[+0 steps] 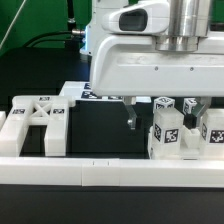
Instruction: Assemble chair
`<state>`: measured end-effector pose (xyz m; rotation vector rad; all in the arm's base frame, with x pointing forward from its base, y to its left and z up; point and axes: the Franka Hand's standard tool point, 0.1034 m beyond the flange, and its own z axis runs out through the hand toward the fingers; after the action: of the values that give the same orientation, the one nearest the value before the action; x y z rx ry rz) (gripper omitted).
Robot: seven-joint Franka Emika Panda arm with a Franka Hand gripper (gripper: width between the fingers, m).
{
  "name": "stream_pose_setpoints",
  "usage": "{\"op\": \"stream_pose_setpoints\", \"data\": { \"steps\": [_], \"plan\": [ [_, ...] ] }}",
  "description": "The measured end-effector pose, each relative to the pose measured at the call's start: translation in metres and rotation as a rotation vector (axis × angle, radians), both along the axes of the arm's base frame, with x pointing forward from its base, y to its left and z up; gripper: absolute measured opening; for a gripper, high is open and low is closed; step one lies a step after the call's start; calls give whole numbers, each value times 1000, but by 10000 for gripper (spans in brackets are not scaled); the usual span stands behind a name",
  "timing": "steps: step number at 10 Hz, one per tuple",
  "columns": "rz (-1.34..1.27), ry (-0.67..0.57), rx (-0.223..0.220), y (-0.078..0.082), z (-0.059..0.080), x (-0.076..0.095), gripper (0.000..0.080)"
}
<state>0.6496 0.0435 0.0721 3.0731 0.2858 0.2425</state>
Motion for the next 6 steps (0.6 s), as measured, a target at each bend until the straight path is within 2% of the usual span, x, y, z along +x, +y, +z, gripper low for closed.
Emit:
{"op": "stream_pose_setpoints", "data": {
  "steps": [1, 4, 6],
  "plan": [
    [30, 2, -8, 1, 0, -1, 649],
    [-54, 0, 12, 13, 1, -2, 649],
    [-76, 2, 15, 12, 1, -3, 377]
  ]
}}
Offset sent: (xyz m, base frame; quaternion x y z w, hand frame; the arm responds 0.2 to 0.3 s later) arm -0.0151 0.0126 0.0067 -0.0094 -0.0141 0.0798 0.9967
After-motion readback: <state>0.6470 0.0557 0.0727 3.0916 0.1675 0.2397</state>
